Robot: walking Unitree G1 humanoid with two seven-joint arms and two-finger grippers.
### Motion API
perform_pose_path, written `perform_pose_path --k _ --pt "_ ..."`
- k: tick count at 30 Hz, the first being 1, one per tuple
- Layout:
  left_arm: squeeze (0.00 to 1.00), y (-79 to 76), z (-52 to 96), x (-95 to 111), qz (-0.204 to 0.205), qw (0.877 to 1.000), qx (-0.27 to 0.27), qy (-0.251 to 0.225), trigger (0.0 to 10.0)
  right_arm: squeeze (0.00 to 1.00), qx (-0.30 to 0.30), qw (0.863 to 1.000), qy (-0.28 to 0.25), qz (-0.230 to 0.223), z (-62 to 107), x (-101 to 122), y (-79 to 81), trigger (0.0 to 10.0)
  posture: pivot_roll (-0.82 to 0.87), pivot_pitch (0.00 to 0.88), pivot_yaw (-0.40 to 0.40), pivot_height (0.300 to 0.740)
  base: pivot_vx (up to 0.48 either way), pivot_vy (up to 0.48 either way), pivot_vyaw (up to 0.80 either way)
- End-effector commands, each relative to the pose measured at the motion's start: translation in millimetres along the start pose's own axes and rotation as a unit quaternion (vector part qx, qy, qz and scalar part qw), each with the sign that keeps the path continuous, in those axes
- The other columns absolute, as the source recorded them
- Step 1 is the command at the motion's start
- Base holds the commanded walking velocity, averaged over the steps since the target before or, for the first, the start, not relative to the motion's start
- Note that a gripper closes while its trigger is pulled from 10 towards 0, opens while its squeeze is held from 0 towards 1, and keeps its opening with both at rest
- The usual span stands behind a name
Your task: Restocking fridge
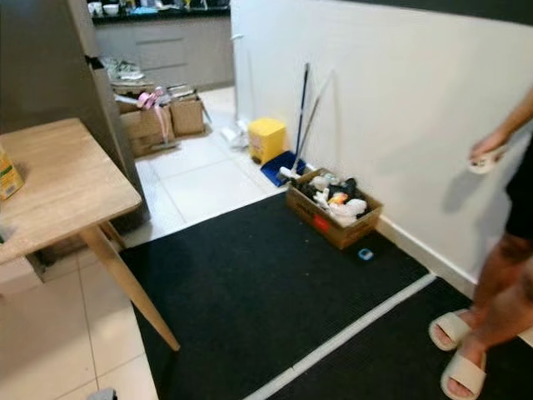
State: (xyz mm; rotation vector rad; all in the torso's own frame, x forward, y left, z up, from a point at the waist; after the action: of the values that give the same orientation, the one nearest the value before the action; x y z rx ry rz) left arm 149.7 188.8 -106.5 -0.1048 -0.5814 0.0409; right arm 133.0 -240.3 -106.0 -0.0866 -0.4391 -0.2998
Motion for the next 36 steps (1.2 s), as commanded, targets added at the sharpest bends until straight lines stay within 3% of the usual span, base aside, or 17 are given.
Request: perform_pose_path --k 1,9,17,36 --pt "0.00 1.2 -0.9 6.0 -0.010 1.000 0.001 -0.008 10.0 0.00 0.002 1.000 -0.004 0.002 -0.4 2.9 1.8 10.0 -0.08 0.000 0.053 0.740 0.296 0.000 0.00" --pt "0.00 1.0 -0.9 5.9 -0.009 1.000 0.000 -0.008 10.0 0.00 0.005 1.000 -0.004 0.010 -0.5 3.6 2.5 10.0 -0.08 0.000 0.053 0.740 0.294 0.000 0.00" --pt "0.00 1.7 -0.7 5.4 -0.008 1.000 0.001 -0.007 10.0 0.00 0.007 1.000 -0.001 0.001 -0.5 2.8 3.2 10.0 -0.09 0.000 0.053 0.740 0.292 0.000 -0.77" --pt "0.00 2.0 -0.9 5.5 0.001 1.000 0.009 -0.007 10.0 0.00 0.012 1.000 -0.001 0.002 -0.6 3.2 3.9 10.0 -0.09 0.000 0.053 0.740 0.000 0.000 -0.77"
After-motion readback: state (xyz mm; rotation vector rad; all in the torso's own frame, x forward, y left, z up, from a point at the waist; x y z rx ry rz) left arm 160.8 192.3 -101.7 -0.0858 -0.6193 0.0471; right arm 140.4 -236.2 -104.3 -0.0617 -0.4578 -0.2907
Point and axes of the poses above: a point about 5 cm out from each wrist's last joint towards the gripper, its own z axis pointing back from the gripper into the wrist, its own x axis along the axis of the wrist's last joint, y = z × x, the point moved 1 cm from there along -z, pointing out of the wrist towards the gripper, and after that the axes turned 14 degrees about -z, right-handed, at the moved point
